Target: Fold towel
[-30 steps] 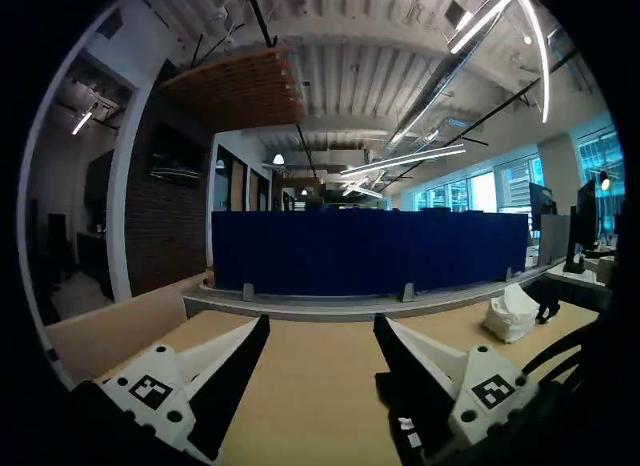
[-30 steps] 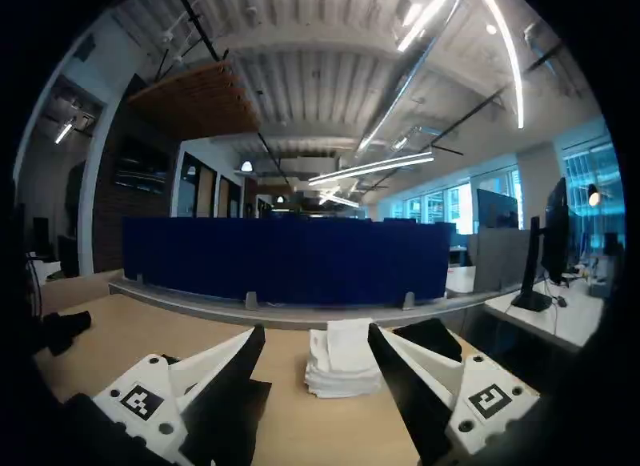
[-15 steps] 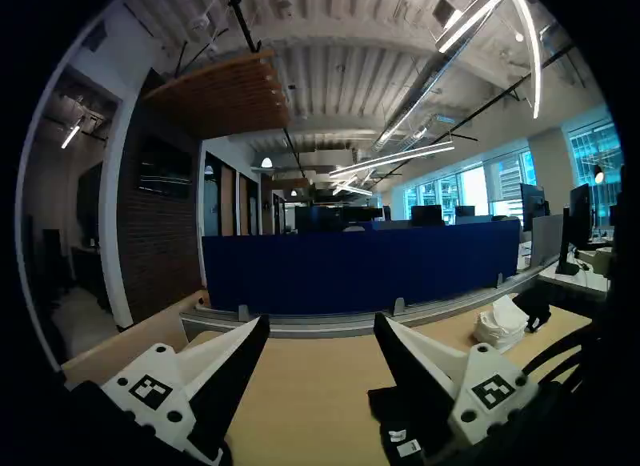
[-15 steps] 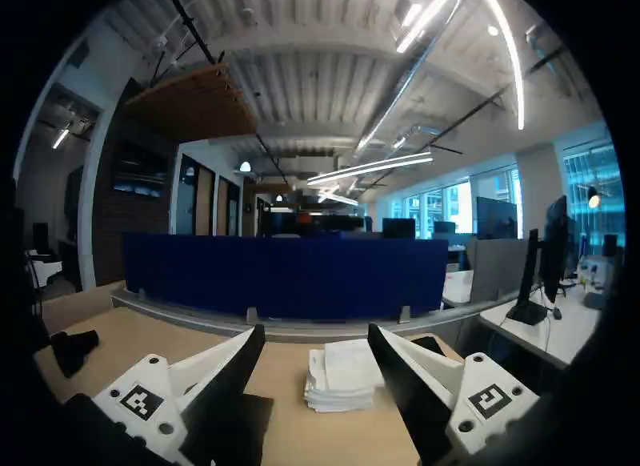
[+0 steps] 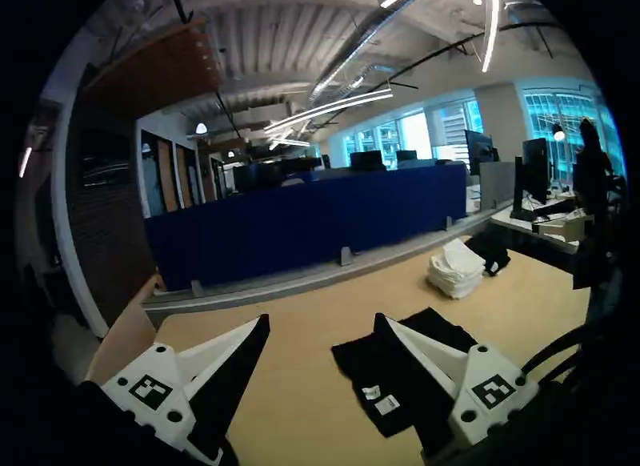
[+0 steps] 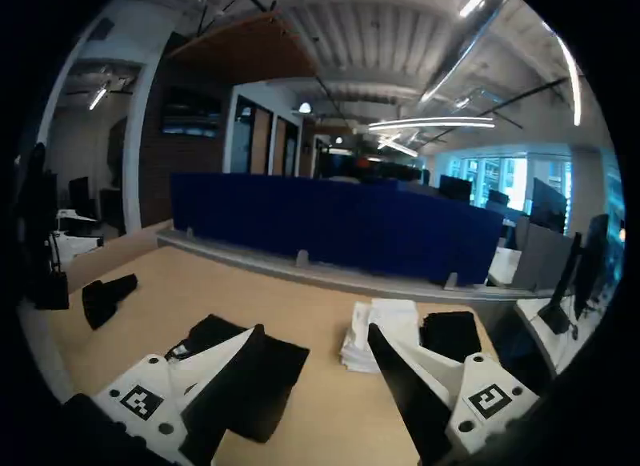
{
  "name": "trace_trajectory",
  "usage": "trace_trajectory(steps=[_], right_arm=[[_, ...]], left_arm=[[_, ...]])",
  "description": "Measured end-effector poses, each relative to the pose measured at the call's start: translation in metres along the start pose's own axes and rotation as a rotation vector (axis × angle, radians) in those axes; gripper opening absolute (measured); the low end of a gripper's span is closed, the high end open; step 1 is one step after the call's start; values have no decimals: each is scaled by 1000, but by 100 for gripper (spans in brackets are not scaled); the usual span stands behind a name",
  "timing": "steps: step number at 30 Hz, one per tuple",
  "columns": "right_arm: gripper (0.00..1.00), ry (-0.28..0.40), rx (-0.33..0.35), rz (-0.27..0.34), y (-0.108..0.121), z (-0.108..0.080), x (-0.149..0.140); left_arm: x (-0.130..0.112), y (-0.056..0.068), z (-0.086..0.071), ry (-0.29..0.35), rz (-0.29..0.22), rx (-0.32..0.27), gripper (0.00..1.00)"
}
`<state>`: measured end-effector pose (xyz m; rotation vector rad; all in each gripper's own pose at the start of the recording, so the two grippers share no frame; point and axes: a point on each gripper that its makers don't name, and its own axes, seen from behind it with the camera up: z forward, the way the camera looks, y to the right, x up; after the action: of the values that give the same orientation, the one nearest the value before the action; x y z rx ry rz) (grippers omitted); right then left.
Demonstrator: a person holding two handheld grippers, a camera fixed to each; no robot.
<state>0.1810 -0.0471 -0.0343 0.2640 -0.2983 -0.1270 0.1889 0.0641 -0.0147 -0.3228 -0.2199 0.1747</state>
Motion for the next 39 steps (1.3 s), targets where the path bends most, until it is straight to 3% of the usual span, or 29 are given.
trace_trajectory(steps=[6,9,21,30,39], right_arm=[[100,-147,163,-29,-31,-7,-27],[100,-177,196,-47,-38,-8,-33],[100,-230,226,-71,-48,2,-58],[100,-272,233,-75,-54,20,-106],[100,-319,262,-112,-68,40,-158]], left_arm=[[-27,24,1,-133,21,-115,97],[-33,31,-1,-163,24,-141,97],[-58,46,3,-203,44,-180,97],[-104,65,14,-243,41,-227,97],[-159,87,32,-302,82,-281,97]])
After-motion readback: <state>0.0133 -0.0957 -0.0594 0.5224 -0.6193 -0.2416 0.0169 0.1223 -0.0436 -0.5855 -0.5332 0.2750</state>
